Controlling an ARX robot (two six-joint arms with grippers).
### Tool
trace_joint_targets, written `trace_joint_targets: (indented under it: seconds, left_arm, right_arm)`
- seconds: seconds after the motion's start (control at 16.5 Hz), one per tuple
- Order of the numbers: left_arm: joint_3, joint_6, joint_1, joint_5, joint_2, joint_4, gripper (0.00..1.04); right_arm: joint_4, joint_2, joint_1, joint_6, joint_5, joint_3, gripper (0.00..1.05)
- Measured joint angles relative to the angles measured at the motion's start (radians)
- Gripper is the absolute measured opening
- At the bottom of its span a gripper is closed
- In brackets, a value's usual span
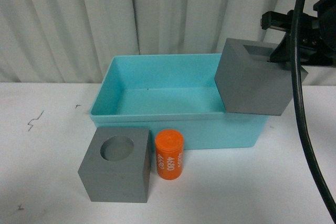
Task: Place gray and orange parts in blue box
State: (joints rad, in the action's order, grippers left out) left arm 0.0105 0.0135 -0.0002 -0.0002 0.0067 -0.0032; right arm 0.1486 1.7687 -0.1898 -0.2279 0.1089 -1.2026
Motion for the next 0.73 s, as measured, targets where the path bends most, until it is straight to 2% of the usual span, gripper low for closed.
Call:
trace_joint_targets:
  seconds: [0.73]
  left_arm:
    - [0.000, 0.000, 0.000, 0.000, 0.000, 0.000, 0.98]
  right_arm:
    - [0.085, 0.286, -0.017, -0.030, -0.030, -0.390, 0.18]
